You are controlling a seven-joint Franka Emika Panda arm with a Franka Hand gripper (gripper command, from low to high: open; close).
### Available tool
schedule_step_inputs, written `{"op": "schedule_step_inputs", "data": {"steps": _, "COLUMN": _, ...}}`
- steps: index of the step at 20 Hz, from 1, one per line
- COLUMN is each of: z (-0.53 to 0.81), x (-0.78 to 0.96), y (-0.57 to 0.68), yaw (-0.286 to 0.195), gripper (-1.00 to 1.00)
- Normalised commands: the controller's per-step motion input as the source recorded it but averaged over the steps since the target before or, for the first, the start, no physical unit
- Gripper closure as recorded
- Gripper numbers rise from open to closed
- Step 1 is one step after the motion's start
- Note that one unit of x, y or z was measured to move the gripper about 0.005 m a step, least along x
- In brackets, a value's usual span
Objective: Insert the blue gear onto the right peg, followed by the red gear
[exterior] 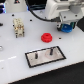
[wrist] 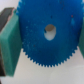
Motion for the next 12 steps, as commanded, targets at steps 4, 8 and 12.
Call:
{"op": "schedule_step_inputs", "data": {"steps": 4, "z": 0.56, "x": 0.39, "y": -0.28, "yaw": 0.0, "gripper": 1.0}}
{"op": "schedule_step_inputs", "data": {"steps": 8, "z": 0.49, "x": 0.44, "y": -0.35, "yaw": 0.0, "gripper": 1.0}}
{"op": "schedule_step_inputs", "data": {"steps": 12, "z": 0.46, "x": 0.53, "y": -0.38, "yaw": 0.0, "gripper": 1.0}}
